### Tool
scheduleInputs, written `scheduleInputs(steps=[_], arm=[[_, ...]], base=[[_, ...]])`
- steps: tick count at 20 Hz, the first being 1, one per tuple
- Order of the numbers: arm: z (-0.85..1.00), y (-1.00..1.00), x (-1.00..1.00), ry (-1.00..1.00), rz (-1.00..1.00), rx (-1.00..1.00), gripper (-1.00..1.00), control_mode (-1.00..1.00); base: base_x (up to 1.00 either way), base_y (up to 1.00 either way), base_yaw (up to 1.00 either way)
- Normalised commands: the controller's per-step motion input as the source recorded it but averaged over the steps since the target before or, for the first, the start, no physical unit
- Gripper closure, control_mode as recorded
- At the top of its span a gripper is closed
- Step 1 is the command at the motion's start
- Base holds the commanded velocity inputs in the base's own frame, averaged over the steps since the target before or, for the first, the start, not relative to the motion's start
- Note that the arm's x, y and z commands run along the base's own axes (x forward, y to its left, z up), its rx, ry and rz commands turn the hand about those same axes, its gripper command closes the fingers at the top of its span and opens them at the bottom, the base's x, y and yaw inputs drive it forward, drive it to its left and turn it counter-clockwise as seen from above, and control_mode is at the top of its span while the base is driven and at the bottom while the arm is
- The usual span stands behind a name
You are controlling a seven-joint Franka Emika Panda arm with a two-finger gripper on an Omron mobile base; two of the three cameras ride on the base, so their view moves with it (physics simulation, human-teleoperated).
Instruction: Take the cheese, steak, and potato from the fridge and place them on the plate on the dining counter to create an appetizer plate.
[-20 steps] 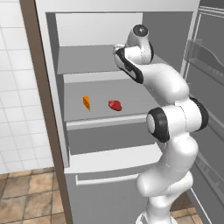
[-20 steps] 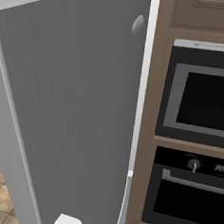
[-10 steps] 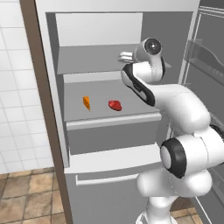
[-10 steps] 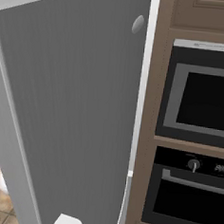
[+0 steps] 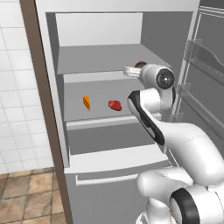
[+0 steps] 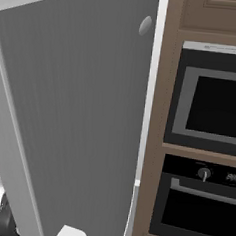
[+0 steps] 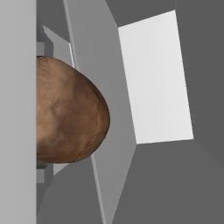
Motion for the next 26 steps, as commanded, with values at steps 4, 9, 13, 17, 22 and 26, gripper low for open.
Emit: scheduleInputs(steps=[4,9,13,17,22,26], arm=[[0.0,0.0,-0.77,-0.14,0.0,0.0,1.0,-1.0],[0.12,0.0,-0.8,-0.07,0.04,0.0,1.0,-1.0],[0.29,0.11,-0.71,-0.03,0.04,-0.01,1.0,-1.0],[0.29,0.14,-0.6,0.0,0.0,-0.04,1.0,-1.0],[0.19,0.12,-0.51,0.02,0.0,-0.05,1.0,-1.0],[0.17,0.06,-0.51,0.04,0.0,-0.05,1.0,-1.0]], base=[[0.0,0.0,0.0],[0.0,0.0,0.0],[0.0,0.0,0.0],[0.0,0.0,0.0],[0.0,0.0,0.0],[0.0,0.0,0.0]])
